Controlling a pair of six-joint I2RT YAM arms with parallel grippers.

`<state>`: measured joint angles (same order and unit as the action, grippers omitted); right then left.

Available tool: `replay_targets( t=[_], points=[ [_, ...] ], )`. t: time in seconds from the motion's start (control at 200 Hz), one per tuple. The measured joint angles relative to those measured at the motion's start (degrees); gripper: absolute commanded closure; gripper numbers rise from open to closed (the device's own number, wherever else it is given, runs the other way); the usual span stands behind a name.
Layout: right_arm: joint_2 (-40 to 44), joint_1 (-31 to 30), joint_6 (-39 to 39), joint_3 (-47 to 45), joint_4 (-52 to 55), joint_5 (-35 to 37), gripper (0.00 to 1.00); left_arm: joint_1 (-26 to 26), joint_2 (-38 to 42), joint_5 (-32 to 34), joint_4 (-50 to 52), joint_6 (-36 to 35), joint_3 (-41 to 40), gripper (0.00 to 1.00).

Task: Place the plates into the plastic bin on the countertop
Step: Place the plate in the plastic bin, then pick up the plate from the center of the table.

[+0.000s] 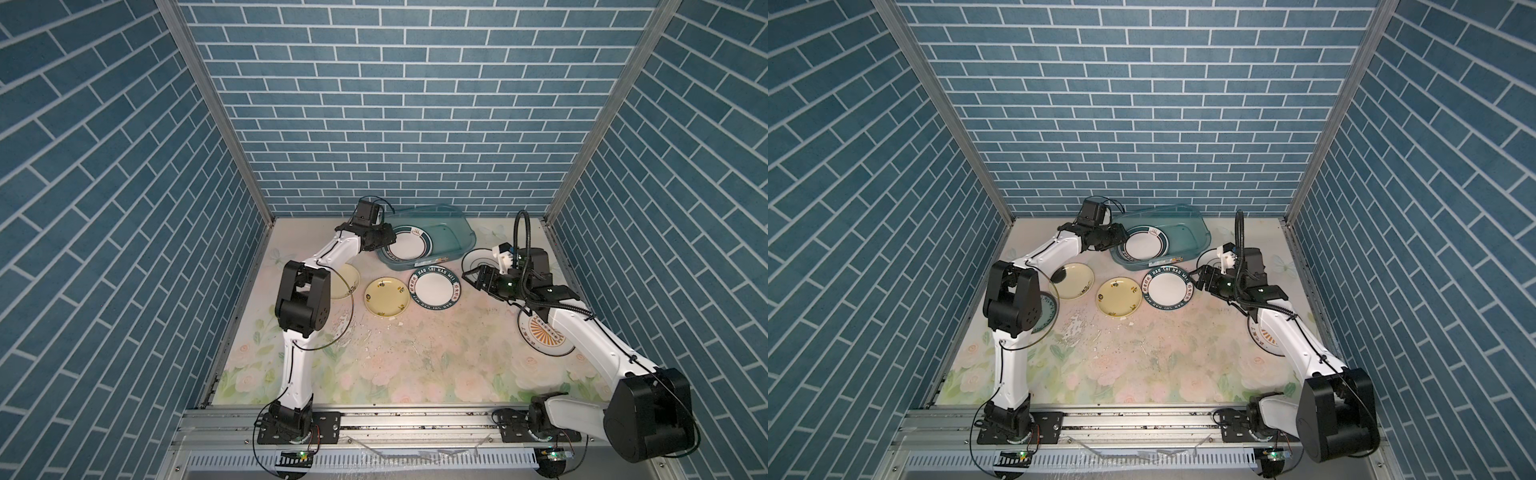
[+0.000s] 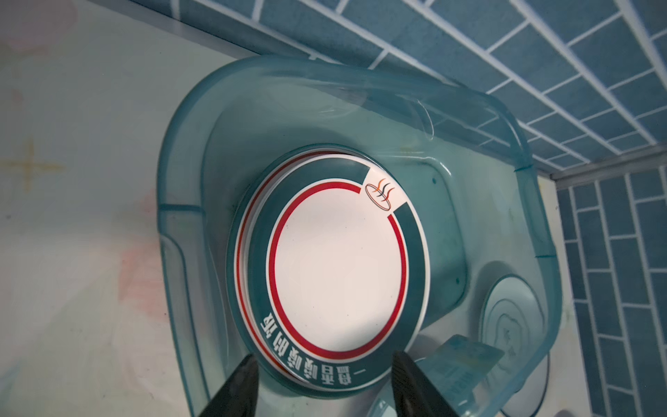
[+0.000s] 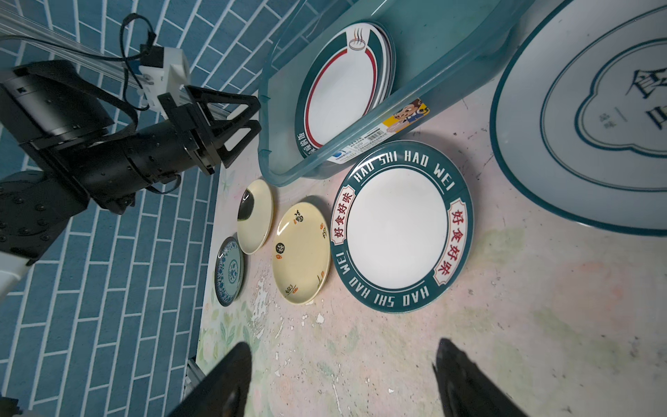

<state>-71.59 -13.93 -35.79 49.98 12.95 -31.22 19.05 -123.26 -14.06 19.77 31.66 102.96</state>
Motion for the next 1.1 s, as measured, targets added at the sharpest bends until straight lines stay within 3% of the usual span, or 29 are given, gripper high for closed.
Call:
replay_targets(
  t=[0.31,0.575,0.875,1.095],
  points=[
    [-0.5,2.0,0.3,4.5,8.3,3.1,0.22,0.0,12.1,2.5,-1.4,-1.9,-5.7,0.00],
    [6.9,2.8,4.5,7.7,27.0,21.7,0.21,0.2,24.7,3.6,-6.3,-2.0,-19.0,0.01],
    [16.7,3.8,4.7,4.3,38.2,31.9,0.21,0.7,32.5,0.2,-11.1,-1.1,-35.9,0.00],
    [19.2,5.4,3.5,-0.9,39.0,32.6,0.21,0.7,40.6,-1.5,-16.7,1.4,-48.2,0.00]
  ],
)
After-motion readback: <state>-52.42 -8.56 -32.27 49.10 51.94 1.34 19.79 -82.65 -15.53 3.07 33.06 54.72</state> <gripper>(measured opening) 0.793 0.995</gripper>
